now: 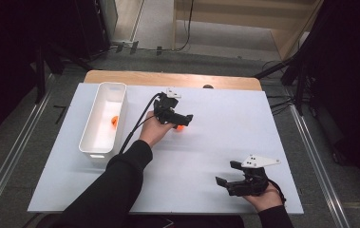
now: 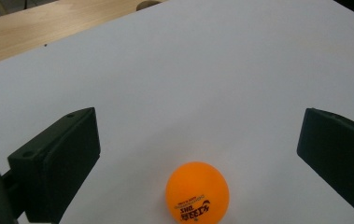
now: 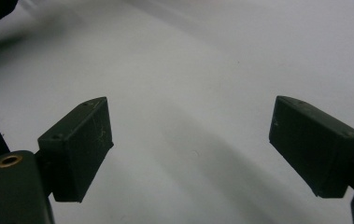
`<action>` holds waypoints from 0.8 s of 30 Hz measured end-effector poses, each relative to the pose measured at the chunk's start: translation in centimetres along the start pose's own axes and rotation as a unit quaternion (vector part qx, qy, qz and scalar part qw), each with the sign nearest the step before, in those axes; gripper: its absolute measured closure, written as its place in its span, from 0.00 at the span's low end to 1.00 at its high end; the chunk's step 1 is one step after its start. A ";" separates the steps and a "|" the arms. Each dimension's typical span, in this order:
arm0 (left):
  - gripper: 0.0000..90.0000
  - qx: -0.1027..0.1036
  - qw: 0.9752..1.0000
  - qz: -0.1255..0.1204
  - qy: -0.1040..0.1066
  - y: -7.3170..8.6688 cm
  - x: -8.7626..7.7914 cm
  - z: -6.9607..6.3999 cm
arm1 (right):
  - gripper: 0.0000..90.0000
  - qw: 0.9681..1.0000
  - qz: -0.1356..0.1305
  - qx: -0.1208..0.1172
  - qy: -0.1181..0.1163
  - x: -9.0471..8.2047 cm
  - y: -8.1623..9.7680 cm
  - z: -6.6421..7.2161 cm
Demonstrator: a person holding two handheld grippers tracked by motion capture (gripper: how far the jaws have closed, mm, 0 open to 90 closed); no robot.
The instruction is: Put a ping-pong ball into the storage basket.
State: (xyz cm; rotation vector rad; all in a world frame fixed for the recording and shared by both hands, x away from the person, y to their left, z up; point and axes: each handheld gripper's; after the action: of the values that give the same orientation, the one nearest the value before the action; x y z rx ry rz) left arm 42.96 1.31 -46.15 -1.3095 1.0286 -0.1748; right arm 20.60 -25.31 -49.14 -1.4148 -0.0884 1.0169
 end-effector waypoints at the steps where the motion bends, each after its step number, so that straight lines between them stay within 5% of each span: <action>1: 0.00 -0.002 1.000 0.000 0.000 0.0 0.0 0.0 | 0.13 1.000 0.000 0.000 0.000 0.0 0.0 0.0; 24: 0.00 -0.002 1.000 0.012 -0.005 1.2 1.1 0.2 | 0.13 1.000 0.001 0.001 -0.003 0.0 0.0 0.1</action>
State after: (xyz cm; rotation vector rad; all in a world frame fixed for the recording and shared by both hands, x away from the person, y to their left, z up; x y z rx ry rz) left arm 43.21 1.08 -47.78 -1.2995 1.0365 -0.1473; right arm 20.59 -25.24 -49.15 -1.4111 -0.0910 1.0216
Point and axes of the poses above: each handheld gripper's, and its own axes: x roughly forward along the jaws, y roughly out of its underside, z roughly to its left, and after that the axes turned 9 degrees about -z, right-handed
